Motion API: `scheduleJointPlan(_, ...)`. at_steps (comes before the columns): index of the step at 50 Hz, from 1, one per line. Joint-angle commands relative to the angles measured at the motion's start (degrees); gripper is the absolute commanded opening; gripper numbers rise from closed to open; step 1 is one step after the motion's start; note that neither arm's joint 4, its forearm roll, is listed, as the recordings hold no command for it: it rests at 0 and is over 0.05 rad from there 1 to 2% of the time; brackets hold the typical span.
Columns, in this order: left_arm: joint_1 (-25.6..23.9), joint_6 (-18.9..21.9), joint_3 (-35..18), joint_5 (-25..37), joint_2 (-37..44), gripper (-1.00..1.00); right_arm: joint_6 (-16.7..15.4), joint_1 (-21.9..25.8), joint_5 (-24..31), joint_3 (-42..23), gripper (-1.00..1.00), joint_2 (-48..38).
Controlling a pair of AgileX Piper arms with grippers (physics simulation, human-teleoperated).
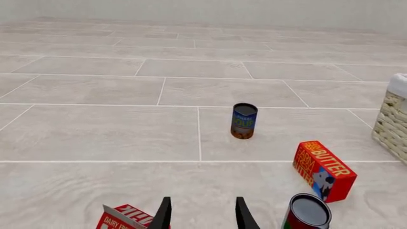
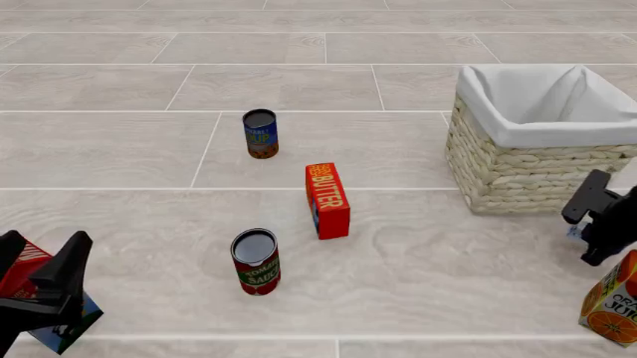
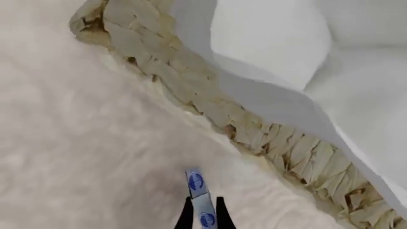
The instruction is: Pick the cream cheese and place it in the basket.
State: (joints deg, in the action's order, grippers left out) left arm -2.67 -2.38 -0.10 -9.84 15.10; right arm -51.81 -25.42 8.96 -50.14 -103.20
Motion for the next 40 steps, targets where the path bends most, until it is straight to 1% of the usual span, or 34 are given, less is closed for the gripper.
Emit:
scheduleJointPlan(1, -0.1, -0.1, 0.0, 0.0, -0.1, 1.0, 0.6, 1.5, 1.0, 2.1, -1.0, 2.9)
scheduleJointPlan(13, -0.4, -0.2, 0.0, 0.2, -0.5, 1.0, 0.8, 3.4, 4.0, 3.3, -1.0, 8.2)
scheduleJointPlan(15, -0.4, -0.2, -0.1, 0.3, -0.6, 1.0, 0.4, 3.7, 4.1, 3.7, -1.0, 9.1)
scheduleJointPlan(17, -0.5, -0.1, -0.1, 0.3, -0.6, 1.0, 1.0, 4.2, 4.7, 3.4, -1.0, 9.8)
scheduleJointPlan(20, -0.4, -0.3, -0.1, 0.2, -0.7, 1.0, -0.1, 4.7, 5.1, 4.5, -1.0, 11.1)
scheduleJointPlan(22, -0.4, -0.2, 0.0, 0.2, -0.8, 1.0, 0.0, 4.8, 5.4, 4.5, -1.0, 11.4)
scheduleJointPlan(24, -0.5, -0.3, -0.1, 0.4, -1.0, 1.0, 0.2, 5.4, 7.0, 4.7, -1.0, 13.2)
scheduleJointPlan(32, -0.8, -0.3, -0.1, 0.4, -1.0, 1.0, -0.3, 5.9, 8.5, 6.0, -1.0, 15.9)
scheduleJointPlan(40, -0.9, -0.4, -0.1, 0.4, -1.1, 1.0, -0.3, 7.0, 11.2, 7.2, -1.0, 20.0)
